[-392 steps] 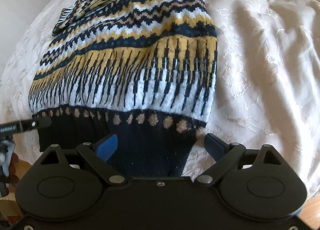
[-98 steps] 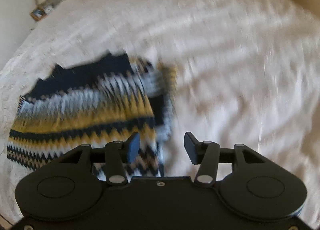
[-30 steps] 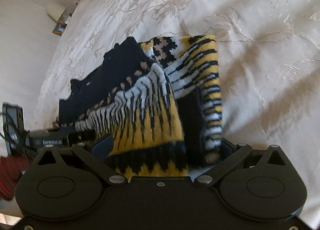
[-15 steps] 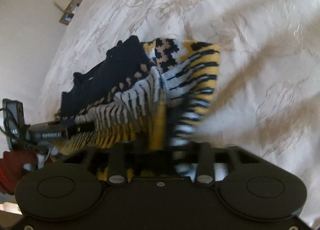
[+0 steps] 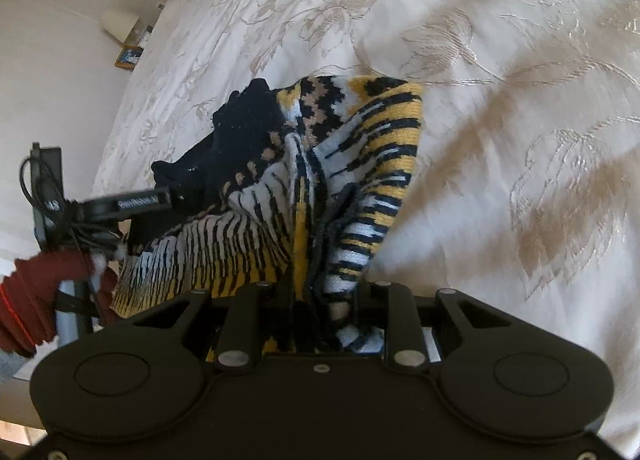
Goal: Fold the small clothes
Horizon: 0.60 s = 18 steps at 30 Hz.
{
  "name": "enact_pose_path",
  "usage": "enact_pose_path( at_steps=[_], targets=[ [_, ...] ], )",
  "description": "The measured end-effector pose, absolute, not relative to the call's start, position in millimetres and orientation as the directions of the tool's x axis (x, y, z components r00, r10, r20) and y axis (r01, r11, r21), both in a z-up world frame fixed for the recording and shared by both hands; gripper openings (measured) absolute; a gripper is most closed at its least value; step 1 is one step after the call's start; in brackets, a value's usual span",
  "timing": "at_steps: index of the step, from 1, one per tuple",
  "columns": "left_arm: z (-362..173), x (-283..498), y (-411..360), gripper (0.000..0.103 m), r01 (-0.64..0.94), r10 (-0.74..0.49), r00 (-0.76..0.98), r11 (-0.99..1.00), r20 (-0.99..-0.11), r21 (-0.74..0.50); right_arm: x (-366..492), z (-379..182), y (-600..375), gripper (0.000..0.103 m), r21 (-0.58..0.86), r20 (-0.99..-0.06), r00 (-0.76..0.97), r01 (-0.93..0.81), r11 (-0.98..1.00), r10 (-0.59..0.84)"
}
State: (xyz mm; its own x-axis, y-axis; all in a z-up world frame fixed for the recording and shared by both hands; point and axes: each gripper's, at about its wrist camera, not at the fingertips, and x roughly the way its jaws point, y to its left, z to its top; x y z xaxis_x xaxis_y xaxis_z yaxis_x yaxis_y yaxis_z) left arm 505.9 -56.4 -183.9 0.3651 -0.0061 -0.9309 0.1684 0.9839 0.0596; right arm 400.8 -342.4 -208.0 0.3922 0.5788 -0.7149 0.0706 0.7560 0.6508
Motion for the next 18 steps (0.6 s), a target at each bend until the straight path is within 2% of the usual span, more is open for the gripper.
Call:
enact_pose_path(
  at_steps=[1, 8, 15, 17, 18],
  targets=[
    [-176, 502, -54, 0.076, 0.163, -0.008, 0.384, 0.985, -0.923, 0.059, 401, -208, -343, 0.034, 0.651, -0.714, 0.391, 0.068, 0.756, 0.580],
    [-136, 433, -51, 0.076, 0.169, -0.024, 0.461, 0.984, -0.887, 0.061, 401, -209, -345, 0.035, 0.659, -0.707, 0.394, 0.064, 0.750, 0.588],
    [-161, 395, -63, 0.076, 0.229, -0.017, 0.379, 0.970, -0.925, 0.076, 400, -208, -345, 0.036, 0.656, -0.709, 0.393, 0.064, 0.752, 0.585],
    [-178, 394, -62, 0.078, 0.233, -0.022, 0.350, 0.970, -0.937, 0.064, 400, -206, -343, 0.037, 0.646, -0.717, 0.392, 0.061, 0.761, 0.577],
    [-184, 396, -60, 0.082, 0.228, -0.032, 0.340, 0.973, -0.940, 0.049, 401, -204, -342, 0.037, 0.639, -0.722, 0.391, 0.060, 0.767, 0.571]
  ],
)
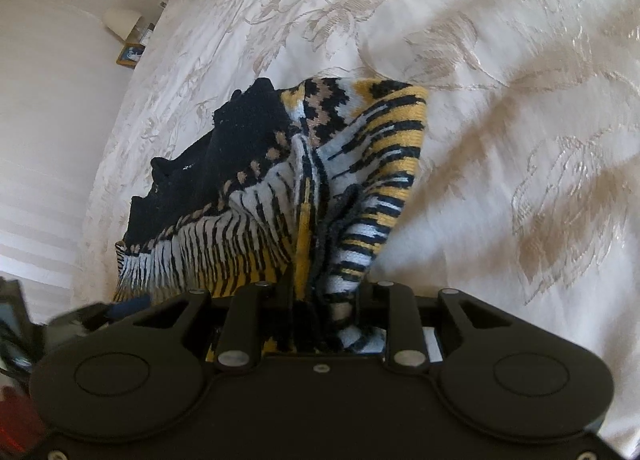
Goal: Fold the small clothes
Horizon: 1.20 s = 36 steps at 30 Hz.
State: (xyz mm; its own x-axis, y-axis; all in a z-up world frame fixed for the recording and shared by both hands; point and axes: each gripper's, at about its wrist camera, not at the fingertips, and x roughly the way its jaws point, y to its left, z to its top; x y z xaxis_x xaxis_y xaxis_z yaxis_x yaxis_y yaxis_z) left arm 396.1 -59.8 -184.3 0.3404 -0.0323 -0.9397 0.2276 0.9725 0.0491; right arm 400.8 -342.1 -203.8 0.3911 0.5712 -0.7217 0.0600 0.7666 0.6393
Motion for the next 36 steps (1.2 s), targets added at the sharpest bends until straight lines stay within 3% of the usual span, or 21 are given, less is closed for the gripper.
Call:
enact_pose_path(
  at_steps=[6, 13, 26, 36],
  targets=[
    [-162, 412, -36, 0.084, 0.162, -0.134, 0.338, 0.983, -0.932, -0.082, 401, -188, -333, 0.033, 0.581, -0.761, 0.394, 0.060, 0.812, 0.515],
    [-113, 365, 15, 0.084, 0.140, -0.179, 0.446, 0.982, -0.877, -0.129, 396, -147, -313, 0.031, 0.512, -0.789, 0.425, 0.059, 0.857, 0.442],
    [-99, 294, 122, 0.084, 0.040, -0.207, 0.476, 0.976, -0.855, -0.215, 400, -59, -194, 0.029, 0.497, -0.737, 0.472, -0.107, 0.861, 0.484],
    [-107, 275, 182, 0.084, 0.022, -0.210, 0.457, 0.974, -0.864, -0.226, 425, -96, -62, 0.029, 0.474, -0.789, 0.362, -0.157, 0.867, 0.497]
  ],
)
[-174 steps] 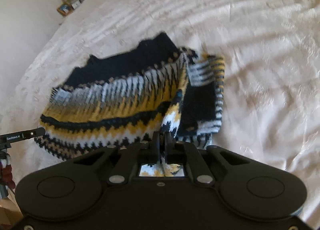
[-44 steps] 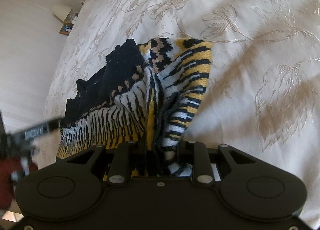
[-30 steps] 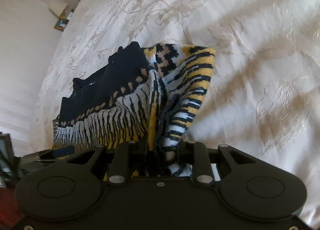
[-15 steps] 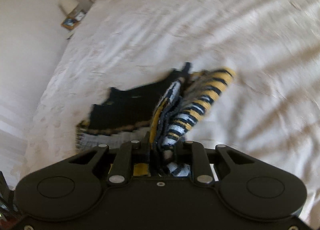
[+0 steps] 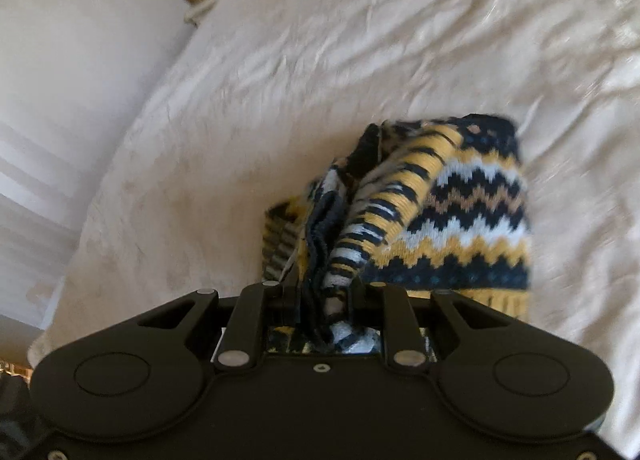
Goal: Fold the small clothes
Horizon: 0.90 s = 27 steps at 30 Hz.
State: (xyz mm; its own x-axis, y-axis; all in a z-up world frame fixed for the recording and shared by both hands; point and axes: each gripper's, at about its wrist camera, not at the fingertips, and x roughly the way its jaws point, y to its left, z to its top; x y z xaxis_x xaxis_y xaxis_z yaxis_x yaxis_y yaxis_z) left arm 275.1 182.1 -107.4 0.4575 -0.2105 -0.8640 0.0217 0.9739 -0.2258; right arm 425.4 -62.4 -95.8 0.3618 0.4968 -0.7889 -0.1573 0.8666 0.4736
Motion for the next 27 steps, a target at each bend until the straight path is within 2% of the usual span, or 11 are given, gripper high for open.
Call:
enact_pose_path(
  at_steps=[7, 9, 11, 15, 21, 27],
  targets=[
    [-113, 266, 205, 0.084, -0.016, -0.210, 0.445, 0.970, -0.871, -0.242, 428, -120, -17, 0.030, 0.362, -0.852, 0.338, -0.173, 0.916, 0.400],
    [-115, 264, 207, 0.084, -0.019, -0.213, 0.438, 0.969, -0.874, -0.246, 428, -122, -6, 0.040, 0.331, -0.861, 0.335, -0.205, 0.921, 0.384],
    [-116, 264, 208, 0.084, -0.019, -0.220, 0.433, 0.967, -0.874, -0.253, 425, -119, -1, 0.045, 0.352, -0.844, 0.332, -0.253, 0.901, 0.422],
    [-113, 267, 206, 0.084, -0.005, -0.236, 0.444, 0.964, -0.864, -0.265, 418, -105, -10, 0.047, 0.482, -0.742, 0.358, -0.302, 0.823, 0.566],
    [-94, 287, 192, 0.084, 0.056, -0.286, 0.479, 0.953, -0.830, -0.296, 407, -84, -66, 0.050, 0.524, -0.683, 0.484, -0.195, 0.829, 0.546],
    [-66, 324, 160, 0.084, 0.136, -0.345, 0.538, 0.936, -0.769, -0.324, 384, -86, -129, 0.052, 0.459, -0.732, 0.547, -0.046, 0.887, 0.407]
  ],
)
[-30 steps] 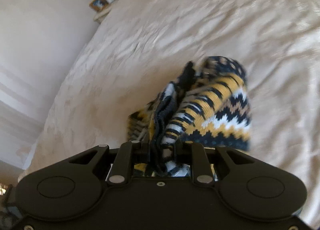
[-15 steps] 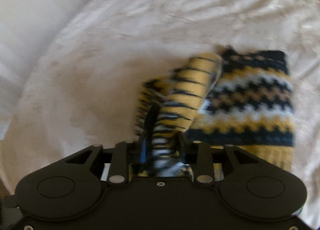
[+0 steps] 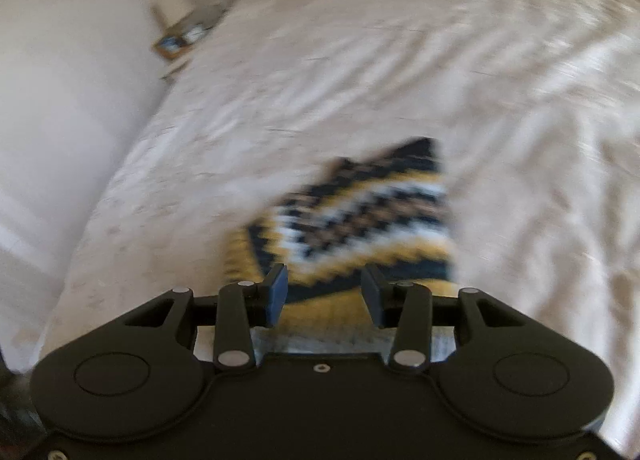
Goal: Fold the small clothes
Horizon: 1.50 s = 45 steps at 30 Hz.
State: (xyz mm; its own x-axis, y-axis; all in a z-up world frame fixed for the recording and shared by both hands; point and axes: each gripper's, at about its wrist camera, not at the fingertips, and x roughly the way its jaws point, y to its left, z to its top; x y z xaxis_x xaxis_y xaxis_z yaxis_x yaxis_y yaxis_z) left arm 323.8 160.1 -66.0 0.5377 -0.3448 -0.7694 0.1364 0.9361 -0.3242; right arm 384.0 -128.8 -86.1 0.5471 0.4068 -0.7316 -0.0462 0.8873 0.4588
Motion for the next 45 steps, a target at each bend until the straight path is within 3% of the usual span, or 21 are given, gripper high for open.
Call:
enact_pose_path(
  at_steps=[3, 8, 13, 17, 25, 31, 37, 41, 45],
  targets=[
    [-58, 348, 129, 0.085, 0.204, -0.370, 0.554, 0.929, -0.746, -0.310, 369, -93, -153, 0.052, 0.455, -0.752, 0.549, 0.032, 0.890, 0.365],
    [-84, 379, 79, 0.085, 0.308, -0.375, 0.493, 0.919, -0.785, -0.246, 352, -106, -168, 0.052, 0.460, -0.769, 0.538, 0.092, 0.883, 0.344],
    [-145, 373, 86, 0.085, 0.307, -0.196, 0.395, 0.949, -0.897, -0.072, 344, -113, -175, 0.052, 0.459, -0.776, 0.523, 0.088, 0.884, 0.352],
    [-179, 355, 142, 0.091, 0.142, -0.224, 0.324, 0.972, -0.919, -0.187, 345, -115, -174, 0.057, 0.450, -0.778, 0.504, 0.033, 0.892, 0.374],
    [-182, 341, 146, 0.094, 0.131, -0.194, 0.342, 0.979, -0.919, -0.158, 368, -132, -150, 0.062, 0.377, -0.820, 0.446, -0.051, 0.925, 0.359],
    [-184, 344, 151, 0.097, 0.120, -0.196, 0.339, 0.979, -0.920, -0.164, 369, -185, -107, 0.066, 0.286, -0.914, 0.244, -0.177, 0.942, 0.324],
    [-152, 337, 163, 0.095, 0.087, -0.249, 0.401, 0.968, -0.881, -0.234, 364, -163, -129, 0.066, 0.355, -0.874, 0.293, -0.162, 0.921, 0.388],
    [-119, 338, 164, 0.095, 0.067, -0.263, 0.484, 0.962, -0.835, -0.264, 365, -131, -154, 0.077, 0.382, -0.816, 0.400, -0.170, 0.908, 0.418],
    [-102, 365, 143, 0.095, 0.092, -0.276, 0.529, 0.959, -0.803, -0.269, 392, -111, -175, 0.080, 0.404, -0.773, 0.484, -0.123, 0.907, 0.410]
  ],
)
